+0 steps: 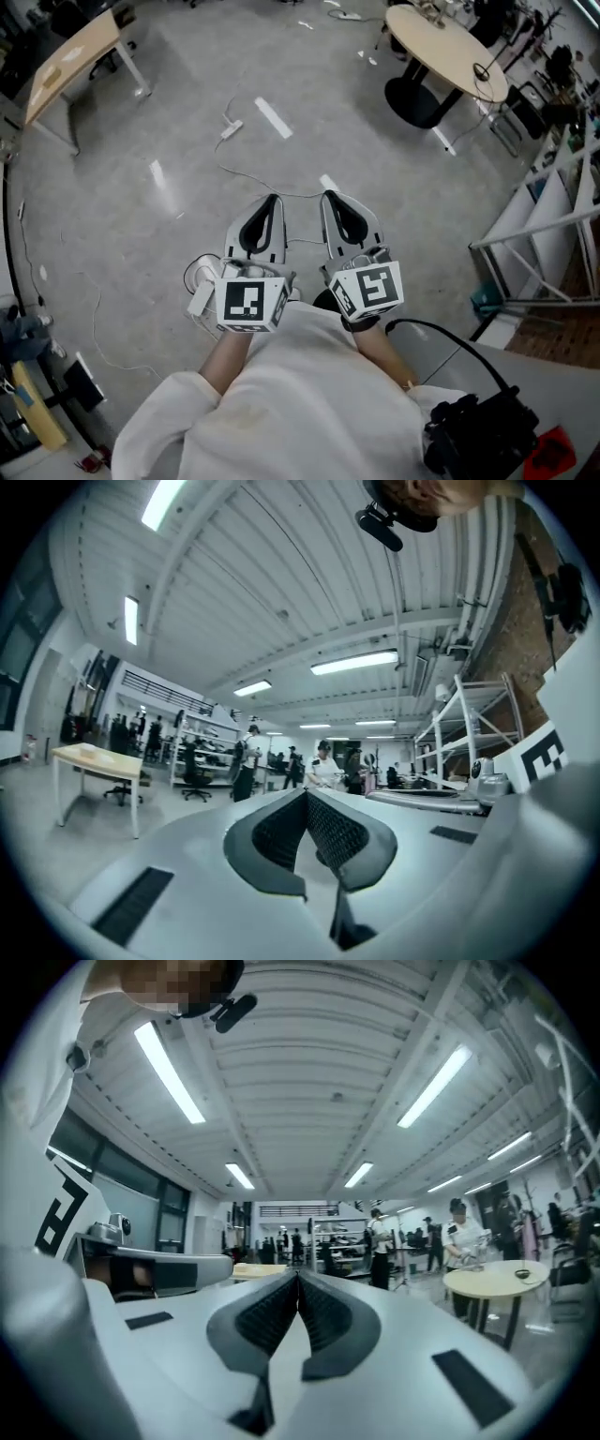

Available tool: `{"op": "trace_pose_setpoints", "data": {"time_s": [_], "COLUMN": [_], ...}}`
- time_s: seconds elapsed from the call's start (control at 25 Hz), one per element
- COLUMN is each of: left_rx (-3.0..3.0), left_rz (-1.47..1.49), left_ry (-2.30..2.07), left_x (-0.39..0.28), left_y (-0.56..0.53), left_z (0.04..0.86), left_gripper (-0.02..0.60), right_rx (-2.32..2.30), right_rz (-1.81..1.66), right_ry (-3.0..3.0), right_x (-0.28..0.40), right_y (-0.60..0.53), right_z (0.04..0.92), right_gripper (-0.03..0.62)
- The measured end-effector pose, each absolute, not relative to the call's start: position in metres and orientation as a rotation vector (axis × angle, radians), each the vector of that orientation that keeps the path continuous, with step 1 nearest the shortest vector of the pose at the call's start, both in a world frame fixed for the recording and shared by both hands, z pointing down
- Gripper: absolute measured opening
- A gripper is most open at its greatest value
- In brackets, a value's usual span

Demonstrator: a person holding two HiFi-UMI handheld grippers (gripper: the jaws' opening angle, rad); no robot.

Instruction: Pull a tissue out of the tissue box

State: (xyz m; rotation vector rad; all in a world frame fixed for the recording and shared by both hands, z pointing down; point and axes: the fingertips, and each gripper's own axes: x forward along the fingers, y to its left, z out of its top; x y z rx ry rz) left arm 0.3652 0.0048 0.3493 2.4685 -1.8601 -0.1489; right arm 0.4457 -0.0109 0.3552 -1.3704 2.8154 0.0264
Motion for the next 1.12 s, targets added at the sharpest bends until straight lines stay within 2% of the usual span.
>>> {"op": "trace_pose_setpoints", "data": {"time_s": [0.16,0.32,0.88,1.12], "left_rx": [2.244,2.004,1.453,1.326], "left_rz": [-0.156,-0.155,-0.078,-0.035], "left_ry": [-2.135,-2.367,-2.656,-2.698], "left_x": [0.291,0.252,0.224,0.197], "left_y": [-0.003,0.000,0.015,0.021], "left_z": [0.347,0.346,0.379,0.380], "left_gripper": [0.002,0.002,0.002,0.002], "right_rx": [-1.048,-0.752,-0.268,-0.123], "right_rz": [0.032,0.098,-0.080,-0.153], "right_ry": [2.947,3.055,3.150,3.168], "right_x": [0.370,0.328,0.296,0.256], "right_y": [-0.033,-0.040,-0.079,-0.082], "right_z": [0.349,0.349,0.375,0.380], "right_gripper": [0.003,0.003,0.003,0.003]}}
